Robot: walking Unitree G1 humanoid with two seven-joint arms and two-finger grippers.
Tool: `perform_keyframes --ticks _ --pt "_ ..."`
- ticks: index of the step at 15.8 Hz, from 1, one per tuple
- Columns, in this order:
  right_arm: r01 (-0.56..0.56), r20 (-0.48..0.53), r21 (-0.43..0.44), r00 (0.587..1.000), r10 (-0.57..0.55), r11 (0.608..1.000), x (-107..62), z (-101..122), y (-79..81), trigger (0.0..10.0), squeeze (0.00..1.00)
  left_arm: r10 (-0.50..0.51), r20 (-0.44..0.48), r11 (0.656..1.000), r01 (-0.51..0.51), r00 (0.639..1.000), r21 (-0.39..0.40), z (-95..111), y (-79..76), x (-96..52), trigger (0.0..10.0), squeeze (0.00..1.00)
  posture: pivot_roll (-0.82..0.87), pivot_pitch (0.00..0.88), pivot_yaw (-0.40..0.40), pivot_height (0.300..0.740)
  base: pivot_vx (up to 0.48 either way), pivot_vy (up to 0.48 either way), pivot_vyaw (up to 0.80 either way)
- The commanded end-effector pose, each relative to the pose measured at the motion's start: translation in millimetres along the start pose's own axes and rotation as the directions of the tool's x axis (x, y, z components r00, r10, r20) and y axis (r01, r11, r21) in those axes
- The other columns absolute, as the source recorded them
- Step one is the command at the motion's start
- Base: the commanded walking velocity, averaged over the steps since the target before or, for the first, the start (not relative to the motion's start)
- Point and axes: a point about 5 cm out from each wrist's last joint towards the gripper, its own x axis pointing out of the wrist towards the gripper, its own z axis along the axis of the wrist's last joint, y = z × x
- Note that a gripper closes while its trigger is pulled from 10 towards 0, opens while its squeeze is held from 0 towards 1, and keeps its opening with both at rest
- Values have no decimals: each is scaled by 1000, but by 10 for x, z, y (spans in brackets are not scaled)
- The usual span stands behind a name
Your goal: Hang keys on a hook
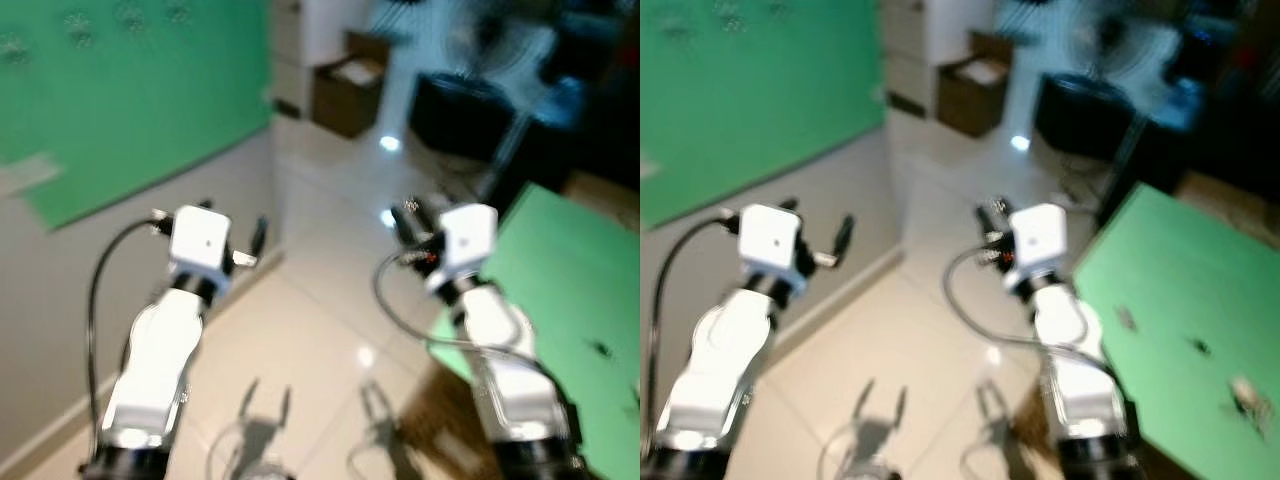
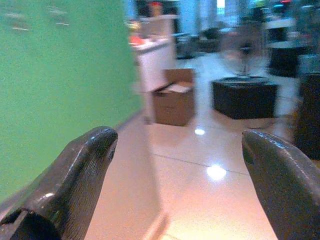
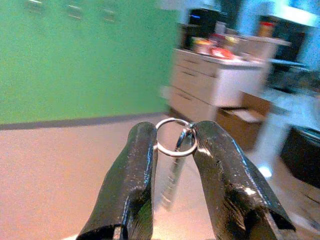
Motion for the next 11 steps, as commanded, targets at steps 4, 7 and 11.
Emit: perform_keyframes --ticks 4,7,11 --pt "66 -8 -31 998 -66 997 17 -14 -131 10000 0 -22 41 1000 22 999 -5 79 -102 47 10000 0 -29 0 -26 740 68 0 600" --pt "113 -28 -61 993 -115 992 0 -60 -180 10000 0 -25 43 1000 25 999 0 79 -121 56 10000 0 -27 0 -28 740 280 0 0" --pt "119 -18 -59 993 -120 991 7 -68 -182 10000 0 -22 44 1000 22 999 10 80 -106 63 10000 0 -23 0 -27 740 299 0 0"
